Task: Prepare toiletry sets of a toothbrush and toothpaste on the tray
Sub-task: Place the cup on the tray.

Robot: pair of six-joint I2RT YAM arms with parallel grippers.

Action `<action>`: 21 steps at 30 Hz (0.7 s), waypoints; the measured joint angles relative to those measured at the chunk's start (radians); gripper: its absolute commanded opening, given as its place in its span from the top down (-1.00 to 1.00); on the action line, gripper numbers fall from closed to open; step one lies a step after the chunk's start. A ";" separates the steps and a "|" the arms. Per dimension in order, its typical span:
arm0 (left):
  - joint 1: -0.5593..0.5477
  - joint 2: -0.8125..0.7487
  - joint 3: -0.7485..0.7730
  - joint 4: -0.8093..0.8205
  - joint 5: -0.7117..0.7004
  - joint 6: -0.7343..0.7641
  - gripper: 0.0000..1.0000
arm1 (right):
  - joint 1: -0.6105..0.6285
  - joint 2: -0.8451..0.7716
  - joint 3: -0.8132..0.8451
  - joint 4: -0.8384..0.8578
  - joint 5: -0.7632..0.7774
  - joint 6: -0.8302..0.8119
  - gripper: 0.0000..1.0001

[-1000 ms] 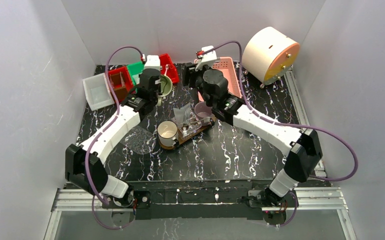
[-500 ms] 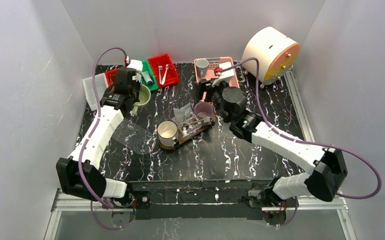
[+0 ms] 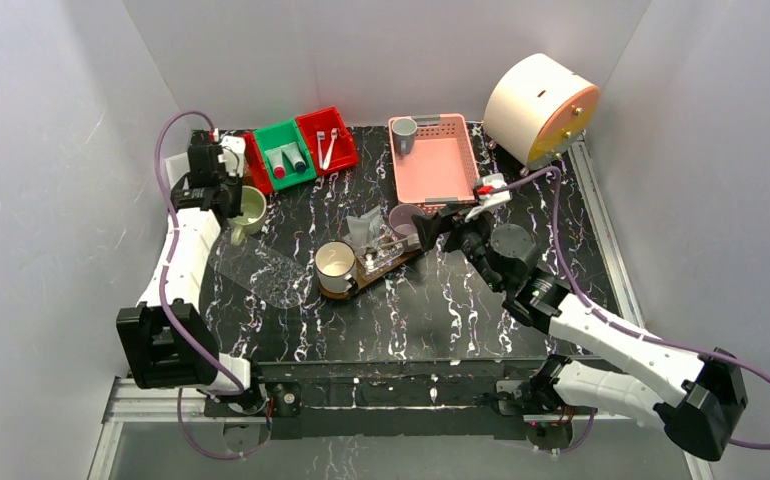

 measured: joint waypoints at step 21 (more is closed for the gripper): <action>0.199 0.106 -0.167 0.138 0.147 0.212 1.00 | 0.000 -0.132 -0.086 -0.023 -0.082 0.080 -0.85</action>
